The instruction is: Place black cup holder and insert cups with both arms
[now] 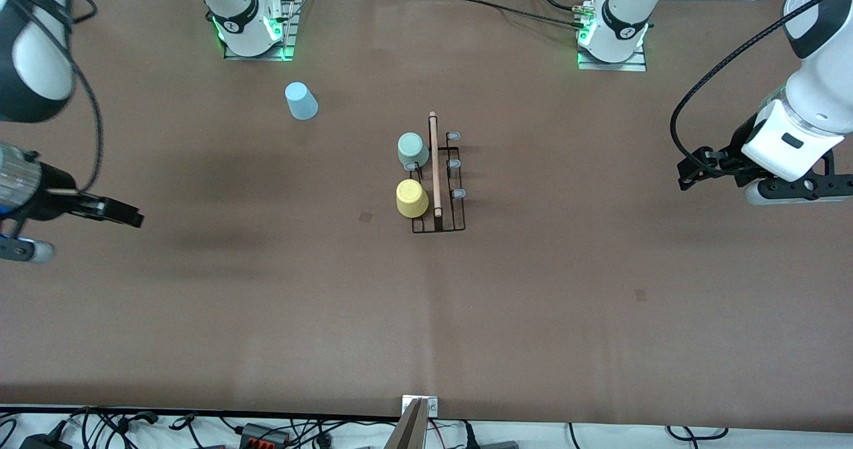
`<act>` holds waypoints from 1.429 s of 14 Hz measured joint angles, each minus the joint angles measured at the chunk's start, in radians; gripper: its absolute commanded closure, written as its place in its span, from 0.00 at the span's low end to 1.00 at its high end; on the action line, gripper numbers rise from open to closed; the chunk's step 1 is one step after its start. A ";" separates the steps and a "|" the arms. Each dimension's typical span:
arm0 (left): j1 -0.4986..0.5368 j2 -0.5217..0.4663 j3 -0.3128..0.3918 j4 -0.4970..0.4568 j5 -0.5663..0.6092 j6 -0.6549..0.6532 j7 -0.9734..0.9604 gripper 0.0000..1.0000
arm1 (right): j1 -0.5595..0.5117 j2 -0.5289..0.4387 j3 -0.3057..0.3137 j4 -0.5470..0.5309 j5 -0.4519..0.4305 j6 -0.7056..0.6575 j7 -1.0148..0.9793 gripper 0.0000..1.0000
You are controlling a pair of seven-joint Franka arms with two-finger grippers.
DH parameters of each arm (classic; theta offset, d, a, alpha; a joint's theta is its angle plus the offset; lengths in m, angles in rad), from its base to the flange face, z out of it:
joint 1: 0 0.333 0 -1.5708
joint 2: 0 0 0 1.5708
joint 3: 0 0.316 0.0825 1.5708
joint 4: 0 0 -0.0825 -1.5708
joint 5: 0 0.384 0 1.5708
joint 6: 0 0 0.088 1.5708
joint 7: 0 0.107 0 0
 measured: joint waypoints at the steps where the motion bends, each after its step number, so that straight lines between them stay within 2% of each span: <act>1: 0.000 0.001 0.000 0.000 0.000 0.000 0.000 0.00 | -0.042 -0.023 0.024 -0.021 -0.003 0.001 -0.030 0.00; 6: 0.000 0.008 0.000 0.000 0.000 0.000 0.000 0.00 | -0.071 -0.092 0.049 -0.058 -0.074 0.001 -0.145 0.00; 10: 0.000 0.009 0.000 0.000 0.000 0.001 0.000 0.00 | -0.071 -0.190 0.050 -0.226 -0.082 0.083 -0.178 0.00; 14: 0.000 0.014 0.000 0.000 0.000 0.001 0.000 0.00 | -0.071 -0.307 0.050 -0.375 -0.083 0.106 -0.178 0.00; 17: 0.000 0.018 0.000 0.000 0.000 0.002 0.000 0.00 | -0.071 -0.359 0.050 -0.434 -0.083 0.109 -0.178 0.00; 20: 0.000 0.018 0.000 0.000 0.000 0.002 0.000 0.00 | -0.071 -0.370 0.050 -0.446 -0.083 0.112 -0.178 0.00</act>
